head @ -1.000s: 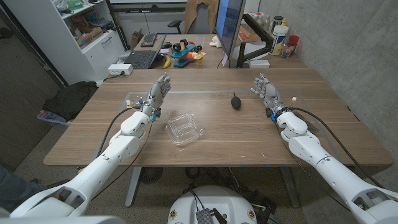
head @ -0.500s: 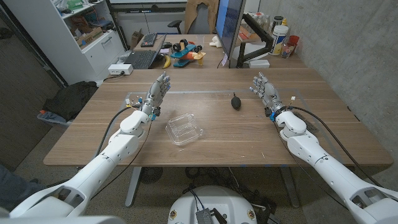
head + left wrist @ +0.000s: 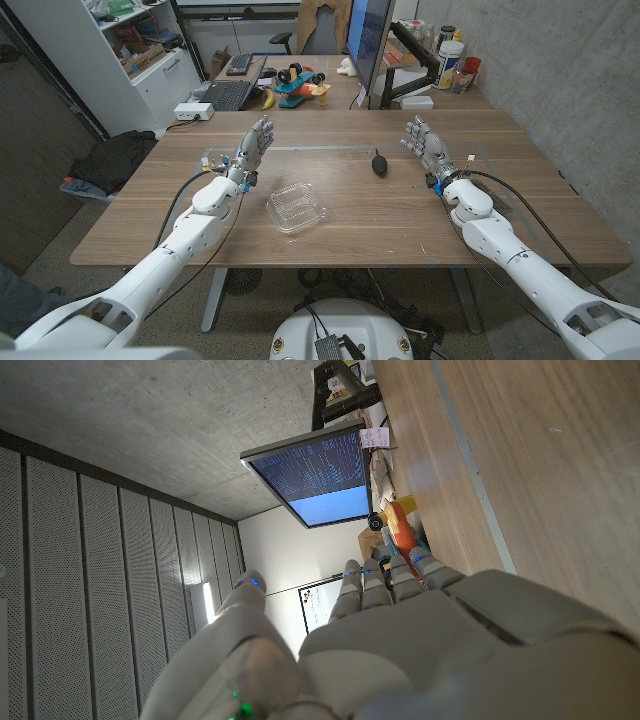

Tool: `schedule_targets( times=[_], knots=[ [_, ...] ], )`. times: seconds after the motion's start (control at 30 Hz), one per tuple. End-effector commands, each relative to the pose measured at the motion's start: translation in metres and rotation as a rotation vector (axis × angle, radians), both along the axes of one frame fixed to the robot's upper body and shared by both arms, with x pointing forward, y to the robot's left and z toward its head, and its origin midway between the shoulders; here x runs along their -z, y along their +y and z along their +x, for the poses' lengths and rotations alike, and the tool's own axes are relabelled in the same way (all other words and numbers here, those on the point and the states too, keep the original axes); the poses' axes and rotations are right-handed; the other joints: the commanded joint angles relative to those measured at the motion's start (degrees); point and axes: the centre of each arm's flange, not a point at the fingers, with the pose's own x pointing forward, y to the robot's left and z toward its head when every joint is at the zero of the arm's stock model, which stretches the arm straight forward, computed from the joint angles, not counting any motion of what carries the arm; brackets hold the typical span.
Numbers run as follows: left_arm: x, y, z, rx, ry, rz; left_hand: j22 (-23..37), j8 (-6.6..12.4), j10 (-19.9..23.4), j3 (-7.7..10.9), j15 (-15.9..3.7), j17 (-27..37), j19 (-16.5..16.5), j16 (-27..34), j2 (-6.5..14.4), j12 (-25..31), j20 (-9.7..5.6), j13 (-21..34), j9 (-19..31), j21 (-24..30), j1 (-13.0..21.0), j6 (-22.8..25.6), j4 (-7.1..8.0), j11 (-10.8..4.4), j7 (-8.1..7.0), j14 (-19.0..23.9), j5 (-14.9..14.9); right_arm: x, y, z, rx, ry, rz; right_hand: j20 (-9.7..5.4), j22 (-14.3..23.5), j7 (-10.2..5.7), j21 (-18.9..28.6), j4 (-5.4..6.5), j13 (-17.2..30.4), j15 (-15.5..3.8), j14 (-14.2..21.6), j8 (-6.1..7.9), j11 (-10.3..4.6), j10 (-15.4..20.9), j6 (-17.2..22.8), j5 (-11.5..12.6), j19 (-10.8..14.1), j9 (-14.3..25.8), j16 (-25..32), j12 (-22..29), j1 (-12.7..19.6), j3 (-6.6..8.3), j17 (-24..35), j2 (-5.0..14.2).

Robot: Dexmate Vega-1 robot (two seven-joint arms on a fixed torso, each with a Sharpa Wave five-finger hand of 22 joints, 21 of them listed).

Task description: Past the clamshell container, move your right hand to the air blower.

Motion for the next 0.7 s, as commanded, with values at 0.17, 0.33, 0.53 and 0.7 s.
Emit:
schedule_targets(
  times=[0.17,0.33,0.53,0.7],
  knots=[
    [-0.002,-0.001,-0.001,-0.001,0.0,0.011,0.17,0.19,0.38,0.32,0.02,0.21,-0.21,0.28,0.31,0.38,0.59,0.07,0.09,0.26,0.31,0.48,-0.15,-0.03,0.16,0.29,0.33,-0.003,0.002,-0.01,0.009,-0.034,-0.044,0.26,0.27,-0.35,0.38,-0.19,0.26,0.31,0.38,0.4,0.14,0.49,0.29,0.17,0.12,0.25,0.29,0.35,0.78,0.14,0.07,0.0],
    [-0.003,-0.002,-0.002,0.0,-0.004,0.017,0.17,0.16,0.38,0.31,0.01,0.21,-0.3,0.24,0.35,0.37,0.61,0.08,0.09,0.23,0.31,0.49,-0.2,0.02,0.13,0.22,0.32,-0.004,0.002,-0.012,0.035,-0.05,-0.078,0.34,0.27,-0.49,0.37,-0.26,0.26,0.3,0.43,0.46,0.14,0.61,0.46,0.15,0.07,0.25,0.29,0.37,0.84,0.15,0.06,0.0],
    [-0.005,-0.004,-0.002,0.004,-0.009,0.021,0.18,0.17,0.43,0.3,0.02,0.21,-0.32,0.24,0.38,0.38,0.72,0.08,0.09,0.22,0.3,0.6,-0.24,0.01,0.15,0.23,0.31,-0.009,0.003,-0.015,0.073,-0.082,-0.114,0.28,0.27,-0.78,0.33,-0.36,0.27,0.15,0.51,0.49,0.12,0.66,0.59,0.15,-0.1,0.26,0.29,0.37,0.96,0.17,0.03,0.01],
    [-0.005,-0.004,-0.002,0.007,-0.011,0.02,0.18,0.21,0.43,0.29,0.06,0.21,-0.33,0.24,0.41,0.37,0.77,0.08,0.09,0.21,0.3,0.79,-0.28,-0.01,0.21,0.25,0.3,-0.015,0.003,-0.017,0.103,-0.101,-0.144,0.21,0.27,-0.86,0.27,-0.5,0.27,-0.04,0.45,0.51,-0.01,0.65,0.69,0.15,-0.3,0.26,0.23,0.34,1.15,0.21,-0.01,0.01]
  ],
)
